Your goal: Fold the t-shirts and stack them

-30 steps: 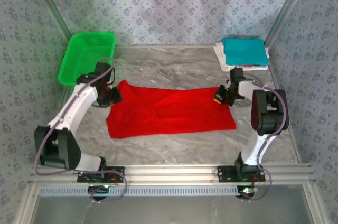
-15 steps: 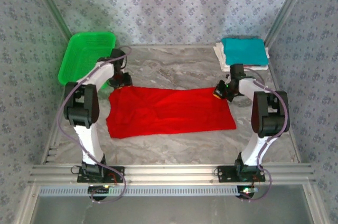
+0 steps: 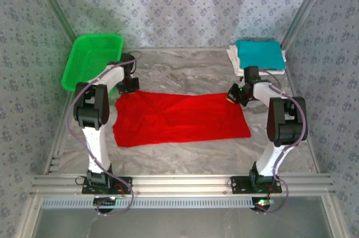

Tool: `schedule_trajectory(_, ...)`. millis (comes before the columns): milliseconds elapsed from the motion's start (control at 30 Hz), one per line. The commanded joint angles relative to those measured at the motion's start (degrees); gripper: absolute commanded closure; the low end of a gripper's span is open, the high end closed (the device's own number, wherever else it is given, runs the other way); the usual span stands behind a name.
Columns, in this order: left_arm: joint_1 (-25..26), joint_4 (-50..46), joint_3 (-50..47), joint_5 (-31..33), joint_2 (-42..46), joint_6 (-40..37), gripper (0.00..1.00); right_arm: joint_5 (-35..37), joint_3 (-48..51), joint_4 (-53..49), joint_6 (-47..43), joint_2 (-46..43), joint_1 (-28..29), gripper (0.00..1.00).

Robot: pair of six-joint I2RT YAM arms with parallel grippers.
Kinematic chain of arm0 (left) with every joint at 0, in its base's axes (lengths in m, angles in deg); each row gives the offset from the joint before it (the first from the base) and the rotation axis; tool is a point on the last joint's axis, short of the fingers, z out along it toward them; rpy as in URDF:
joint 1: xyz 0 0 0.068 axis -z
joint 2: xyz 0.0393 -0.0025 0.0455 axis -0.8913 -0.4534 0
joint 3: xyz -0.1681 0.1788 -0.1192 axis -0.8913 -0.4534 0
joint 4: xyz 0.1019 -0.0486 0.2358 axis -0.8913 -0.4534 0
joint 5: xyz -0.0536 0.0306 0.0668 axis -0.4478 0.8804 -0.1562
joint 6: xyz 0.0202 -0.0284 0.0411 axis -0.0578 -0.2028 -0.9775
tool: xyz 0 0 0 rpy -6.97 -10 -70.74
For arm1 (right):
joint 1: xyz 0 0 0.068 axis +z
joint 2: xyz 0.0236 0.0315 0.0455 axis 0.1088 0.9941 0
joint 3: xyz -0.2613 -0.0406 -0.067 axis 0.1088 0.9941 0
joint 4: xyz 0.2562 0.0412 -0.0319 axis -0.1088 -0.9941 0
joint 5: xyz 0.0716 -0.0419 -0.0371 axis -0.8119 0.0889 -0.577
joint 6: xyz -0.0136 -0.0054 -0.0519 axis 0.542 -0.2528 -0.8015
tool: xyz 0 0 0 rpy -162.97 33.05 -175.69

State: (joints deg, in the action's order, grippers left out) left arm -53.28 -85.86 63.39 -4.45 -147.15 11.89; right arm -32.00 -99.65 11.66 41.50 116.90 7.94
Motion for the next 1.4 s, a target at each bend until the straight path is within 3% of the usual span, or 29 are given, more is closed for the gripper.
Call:
schedule_trajectory(0, 0.18, -1.1, -0.65, 3.6, 5.49, 0.62, 1.0, 2.26, -0.27, -1.16, -0.81, -0.53, -0.41, 1.0)
schedule_trajectory(167, -0.47, -1.2, -4.74, 5.46, 9.79, 1.83, 1.0, 3.4, 0.11, -0.2, 0.14, 1.53, -2.09, 1.0)
schedule_trajectory(567, -3.58, -2.14, -9.69, 6.41, 10.38, 2.78, 1.0, 2.89, 2.42, 2.85, 3.1, 4.62, -6.52, 1.0)
schedule_trajectory(600, -3.53, -2.1, -9.62, 6.52, 10.77, 2.78, 0.9, 2.73, 2.65, 3.28, 3.11, 4.36, -6.62, 1.0)
schedule_trajectory(633, -3.51, -2.04, -9.42, 6.29, 11.08, 2.62, 0.72, 2.69, 2.58, 3.39, 3.11, 4.2, -6.65, 1.0)
schedule_trajectory(667, -3.43, -2.1, -9.18, 6.23, 11.43, 2.6, 0.64, 2.48, 2.5, 3.43, 3.11, 4.07, -6.62, 1.0)
schedule_trajectory(767, -2.93, -2.96, -7.75, 6.31, 12.83, 2.56, 0.52, 1.34, 2.06, 3.57, 2.52, 3.01, -6.2, 1.0)
schedule_trajectory(1067, 2.73, -2.69, -6.85, 6.65, 17.52, 4.22, 0.52, 4.32, -1.01, 0.75, -3.63, -1.93, 0.78, 1.0)
schedule_trajectory(1200, 4.14, -0.49, -8.45, 2.44, 15.85, 6.3, 0.6, 4.9, -3.93, -0.64, -4.42, 1.61, 4.48, 1.0)
schedule_trajectory(1367, 4.65, 4.98, -15.6, 1.29, 16.82, 9.9, 0.61, 4.9, -7.62, -0.04, -2.89, 6.2, 5.61, 1.0)
